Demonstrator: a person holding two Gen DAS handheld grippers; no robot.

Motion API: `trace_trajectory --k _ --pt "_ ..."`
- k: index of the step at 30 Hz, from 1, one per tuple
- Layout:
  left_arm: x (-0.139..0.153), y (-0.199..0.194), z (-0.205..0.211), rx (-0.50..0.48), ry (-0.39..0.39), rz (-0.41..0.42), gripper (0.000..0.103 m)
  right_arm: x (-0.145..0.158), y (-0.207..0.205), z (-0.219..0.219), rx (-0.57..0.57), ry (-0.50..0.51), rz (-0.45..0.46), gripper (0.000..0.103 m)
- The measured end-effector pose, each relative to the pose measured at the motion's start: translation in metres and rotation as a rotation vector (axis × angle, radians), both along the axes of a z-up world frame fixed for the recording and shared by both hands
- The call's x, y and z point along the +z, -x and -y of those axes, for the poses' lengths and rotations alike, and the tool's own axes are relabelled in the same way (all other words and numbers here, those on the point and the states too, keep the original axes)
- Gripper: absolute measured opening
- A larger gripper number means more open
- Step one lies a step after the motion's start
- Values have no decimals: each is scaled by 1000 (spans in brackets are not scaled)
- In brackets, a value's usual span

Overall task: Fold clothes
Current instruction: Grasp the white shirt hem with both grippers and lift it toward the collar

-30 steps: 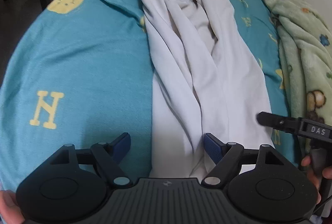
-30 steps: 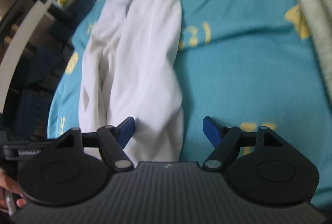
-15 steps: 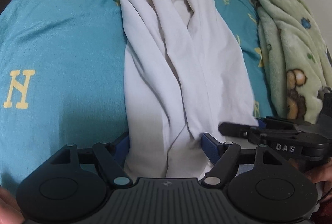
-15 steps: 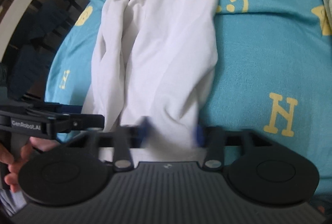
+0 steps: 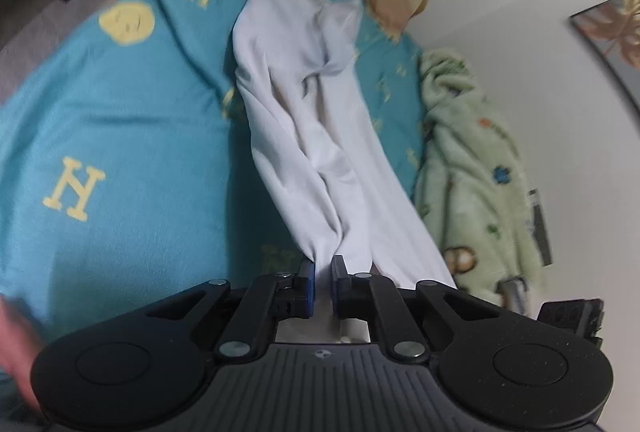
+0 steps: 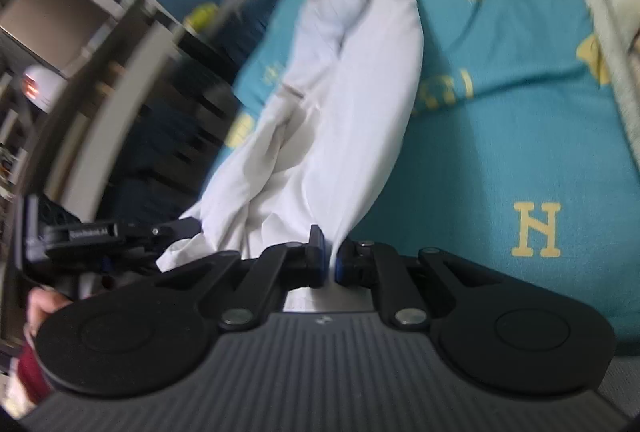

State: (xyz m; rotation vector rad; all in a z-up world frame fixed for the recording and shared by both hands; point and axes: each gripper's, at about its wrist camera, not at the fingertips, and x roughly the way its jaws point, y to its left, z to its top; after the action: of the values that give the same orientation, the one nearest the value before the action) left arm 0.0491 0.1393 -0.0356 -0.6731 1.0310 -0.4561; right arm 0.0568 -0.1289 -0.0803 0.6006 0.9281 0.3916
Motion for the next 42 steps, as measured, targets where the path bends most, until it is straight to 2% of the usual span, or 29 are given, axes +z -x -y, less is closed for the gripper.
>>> trace_trajectory --k 4,8,12,14,17,21,25,30,33,38,42 --pt "55 35 -9 13 31 102 6 43 27 13 -5 -57 105 8" --pt "108 85 -11 -18 10 200 5 71 66 23 12 -71 178 8" --pt "117 147 -9 -42 24 255 5 76 104 32 21 -71 196 8" --pt "114 164 -9 -34 36 261 5 74 119 36 21 -71 196 8" --pt "110 176 -5 -22 7 284 5 73 124 36 -9 -69 213 8" --pt "116 172 1 -5 -15 334 5 78 113 31 -54 -54 286 8" --pt "124 145 3 36 -45 383 5 78 85 31 -92 -34 323 8" --pt "125 84 14 72 -95 461 5 76 34 32 -132 21 361 8" --pt "115 43 21 101 -111 478 5 71 0 35 -170 36 378 8" --pt "92 -27 23 159 -153 454 5 55 -51 37 -263 28 480 8" --pt "66 -76 20 204 -176 437 5 35 -96 29 -271 78 478 8"
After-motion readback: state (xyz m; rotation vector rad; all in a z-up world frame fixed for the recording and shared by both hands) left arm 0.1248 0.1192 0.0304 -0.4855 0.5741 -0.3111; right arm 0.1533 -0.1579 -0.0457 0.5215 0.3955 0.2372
